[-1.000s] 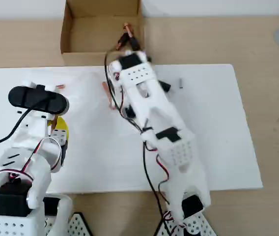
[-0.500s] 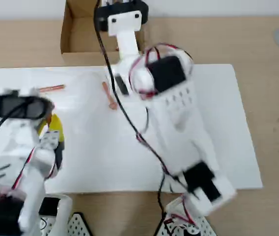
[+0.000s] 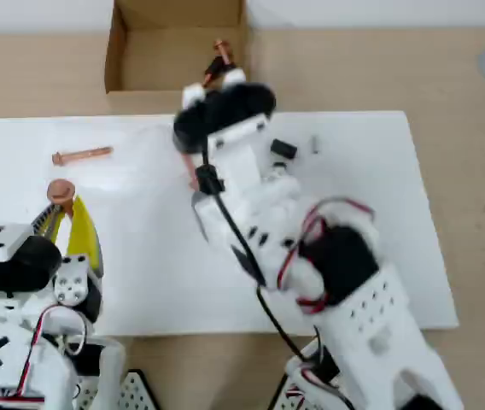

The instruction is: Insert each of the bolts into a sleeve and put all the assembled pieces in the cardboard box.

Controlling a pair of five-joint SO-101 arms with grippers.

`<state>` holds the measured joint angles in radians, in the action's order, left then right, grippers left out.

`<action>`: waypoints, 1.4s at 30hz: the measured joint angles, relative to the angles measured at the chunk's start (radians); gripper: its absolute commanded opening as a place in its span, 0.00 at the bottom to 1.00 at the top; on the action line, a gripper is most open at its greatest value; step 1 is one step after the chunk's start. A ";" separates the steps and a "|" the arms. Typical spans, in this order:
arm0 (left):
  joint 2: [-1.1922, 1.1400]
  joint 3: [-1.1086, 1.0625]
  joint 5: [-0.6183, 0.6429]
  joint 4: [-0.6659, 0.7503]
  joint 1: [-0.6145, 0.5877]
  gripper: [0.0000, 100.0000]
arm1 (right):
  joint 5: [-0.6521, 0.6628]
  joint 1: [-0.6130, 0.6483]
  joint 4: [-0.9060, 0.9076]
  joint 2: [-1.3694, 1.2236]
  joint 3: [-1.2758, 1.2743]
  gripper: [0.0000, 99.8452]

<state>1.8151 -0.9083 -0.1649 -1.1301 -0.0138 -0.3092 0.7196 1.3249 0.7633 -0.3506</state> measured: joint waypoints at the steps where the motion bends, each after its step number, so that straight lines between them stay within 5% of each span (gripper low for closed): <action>1: 0.003 -0.028 0.000 0.032 0.000 0.01 | 0.009 0.000 -0.060 0.048 -0.078 0.01; 11: 0.002 -0.152 0.135 0.212 0.000 0.01 | 0.137 0.005 -0.629 0.540 -0.795 0.01; 17: 0.002 -0.152 0.279 0.282 0.000 0.01 | 0.149 0.006 -0.804 0.796 -1.033 0.01; 29: 0.002 -0.152 0.358 0.354 0.359 0.01 | 0.152 0.144 -0.835 1.039 -1.277 0.01; 42: 0.000 -0.212 0.358 0.345 0.376 0.01 | 0.152 0.201 -0.835 1.040 -1.298 0.01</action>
<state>1.8151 -1.1201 0.1926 -0.7848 0.3621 -0.1573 0.9206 0.4902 1.8036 -1.6487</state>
